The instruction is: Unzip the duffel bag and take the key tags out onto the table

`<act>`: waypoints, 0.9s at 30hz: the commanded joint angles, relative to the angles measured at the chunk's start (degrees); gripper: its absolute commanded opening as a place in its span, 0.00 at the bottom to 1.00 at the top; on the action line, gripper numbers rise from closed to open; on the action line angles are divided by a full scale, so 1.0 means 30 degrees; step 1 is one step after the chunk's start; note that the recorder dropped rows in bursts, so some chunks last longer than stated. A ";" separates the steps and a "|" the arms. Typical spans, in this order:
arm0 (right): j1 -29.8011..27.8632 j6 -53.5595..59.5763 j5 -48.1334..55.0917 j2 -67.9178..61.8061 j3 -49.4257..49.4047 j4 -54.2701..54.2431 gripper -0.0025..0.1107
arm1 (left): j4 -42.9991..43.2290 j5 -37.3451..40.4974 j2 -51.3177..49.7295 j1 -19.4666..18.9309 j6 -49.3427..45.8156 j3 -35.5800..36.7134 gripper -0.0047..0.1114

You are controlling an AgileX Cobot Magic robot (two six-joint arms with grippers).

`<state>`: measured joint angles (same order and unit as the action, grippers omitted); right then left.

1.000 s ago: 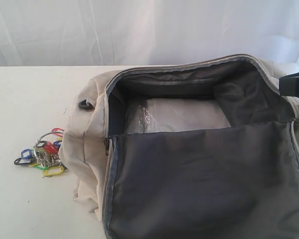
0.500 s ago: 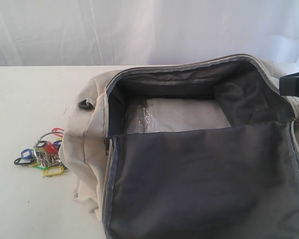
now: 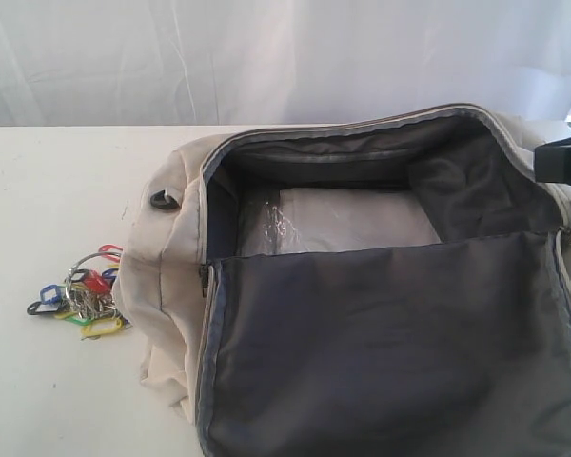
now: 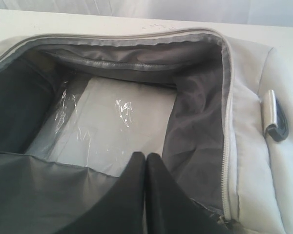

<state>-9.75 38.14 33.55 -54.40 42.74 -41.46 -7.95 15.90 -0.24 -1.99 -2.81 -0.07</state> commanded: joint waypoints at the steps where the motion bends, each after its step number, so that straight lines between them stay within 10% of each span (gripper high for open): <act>1: 0.0007 0.0174 -0.0256 0.0078 -0.0072 -0.0009 0.02 | -0.0033 0.0081 0.0082 0.0123 0.1868 0.0024 0.04; 27: 0.0007 0.0174 -0.0217 0.0078 -0.0072 0.0030 0.02 | 0.0750 -0.0159 0.0082 0.0123 0.1074 0.0024 0.04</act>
<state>-9.75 38.14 33.43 -54.40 42.74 -41.41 -4.83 15.76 -0.24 -1.99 -1.41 -0.07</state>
